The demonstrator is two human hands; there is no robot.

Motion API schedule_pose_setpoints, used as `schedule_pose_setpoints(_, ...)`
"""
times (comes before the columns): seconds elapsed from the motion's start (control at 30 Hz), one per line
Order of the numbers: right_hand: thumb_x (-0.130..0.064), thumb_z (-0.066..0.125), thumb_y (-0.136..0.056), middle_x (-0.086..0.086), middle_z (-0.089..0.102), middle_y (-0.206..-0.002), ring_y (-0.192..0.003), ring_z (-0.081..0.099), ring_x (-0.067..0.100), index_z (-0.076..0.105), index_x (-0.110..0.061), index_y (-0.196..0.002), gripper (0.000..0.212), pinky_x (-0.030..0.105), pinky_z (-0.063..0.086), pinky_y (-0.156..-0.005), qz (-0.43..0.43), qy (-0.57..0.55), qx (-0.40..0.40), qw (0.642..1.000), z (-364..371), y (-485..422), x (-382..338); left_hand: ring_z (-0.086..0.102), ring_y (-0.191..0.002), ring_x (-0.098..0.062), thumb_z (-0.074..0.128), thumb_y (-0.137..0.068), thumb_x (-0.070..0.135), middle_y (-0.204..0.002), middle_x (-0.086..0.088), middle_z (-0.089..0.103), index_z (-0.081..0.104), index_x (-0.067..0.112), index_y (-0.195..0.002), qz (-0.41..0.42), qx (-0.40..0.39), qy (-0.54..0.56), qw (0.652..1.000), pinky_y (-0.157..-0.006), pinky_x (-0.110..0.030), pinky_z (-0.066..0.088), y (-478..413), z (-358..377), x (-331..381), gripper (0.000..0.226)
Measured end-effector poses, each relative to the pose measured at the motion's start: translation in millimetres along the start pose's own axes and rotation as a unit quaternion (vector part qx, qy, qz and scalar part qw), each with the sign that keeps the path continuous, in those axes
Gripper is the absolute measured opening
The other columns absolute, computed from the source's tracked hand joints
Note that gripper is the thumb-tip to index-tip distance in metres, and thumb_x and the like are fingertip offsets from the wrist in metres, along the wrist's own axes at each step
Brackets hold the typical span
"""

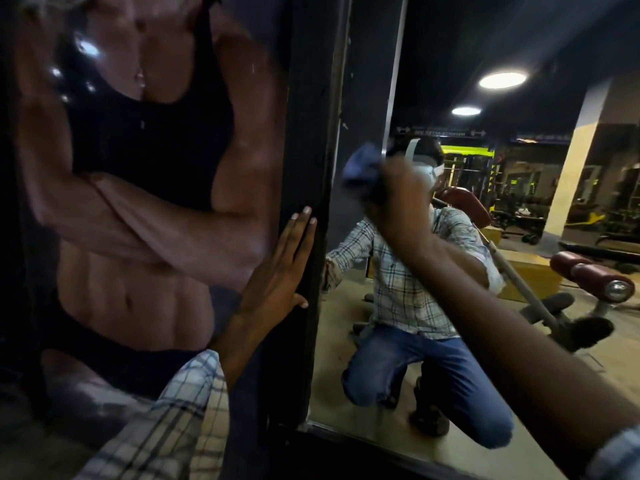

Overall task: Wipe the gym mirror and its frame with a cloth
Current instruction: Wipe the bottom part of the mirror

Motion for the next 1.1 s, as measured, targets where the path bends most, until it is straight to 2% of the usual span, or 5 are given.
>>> schedule_pose_setpoints(0.1,-0.013,0.069,-0.085,0.007,0.06,-0.102,-0.087,0.064,0.03,0.069,-0.015,-0.103,0.019,0.048,0.054,-0.066,-0.149,-0.002,-0.254,0.956,39.8,86.9,-27.3,-0.012,-0.16,-0.022,0.101,-0.049,0.042,-0.172,-0.004,-0.021,-0.005,0.007,-0.165,0.005,-0.014,0.01,1.0,-0.123,-0.029,0.017,4.6,3.2,-4.5,0.16)
schedule_pose_setpoints(0.47,-0.002,0.066,-0.081,0.011,0.063,-0.116,-0.102,0.066,0.035,0.069,-0.01,-0.108,0.028,0.051,0.057,-0.081,-0.103,-0.111,-0.332,0.931,84.9,212.0,-49.5,-0.009,-0.16,-0.027,0.101,-0.05,0.037,-0.173,-0.009,-0.016,-0.002,0.007,-0.165,0.002,-0.022,-0.002,1.0,-0.126,-0.033,0.011,25.1,21.4,-8.0,0.157)
schedule_pose_setpoints(0.67,0.0,0.074,-0.074,0.013,0.061,-0.105,-0.093,0.057,0.027,0.067,-0.005,-0.105,0.032,0.039,0.047,-0.077,0.006,-0.082,-0.018,0.996,25.4,111.2,-10.6,-0.008,-0.16,-0.026,0.102,-0.05,0.034,-0.173,-0.009,-0.015,-0.001,0.007,-0.165,-0.018,-0.018,0.017,1.0,-0.125,-0.035,0.013,27.9,25.0,-3.9,0.157)
schedule_pose_setpoints(0.87,0.0,0.072,-0.075,0.006,0.064,-0.114,-0.102,0.066,0.028,0.07,-0.014,-0.109,0.037,0.045,0.058,-0.077,-0.142,-0.121,-0.316,0.93,57.6,208.1,-25.8,-0.006,-0.16,-0.03,0.103,-0.048,0.036,-0.172,-0.012,-0.015,-0.003,0.005,-0.164,-0.021,-0.018,0.008,1.0,-0.129,-0.044,0.016,26.6,23.6,1.8,0.161)
schedule_pose_setpoints(1.1,-0.002,0.074,-0.082,0.01,0.059,-0.096,-0.085,0.053,0.021,0.063,-0.002,-0.101,0.021,0.022,0.036,-0.072,0.095,-0.063,0.159,0.981,-65.4,78.0,68.6,-0.007,-0.16,-0.031,0.104,-0.046,0.03,-0.172,-0.011,-0.015,-0.004,0.006,-0.164,-0.037,-0.01,0.015,0.999,-0.127,-0.046,0.017,26.8,27.4,9.0,0.161)
Point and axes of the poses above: each hand's wrist, its own y-axis away from the middle knuckle, its own z-axis out of the palm, x = y × z, the point moved 4 cm from there along -y, towards the middle knuckle
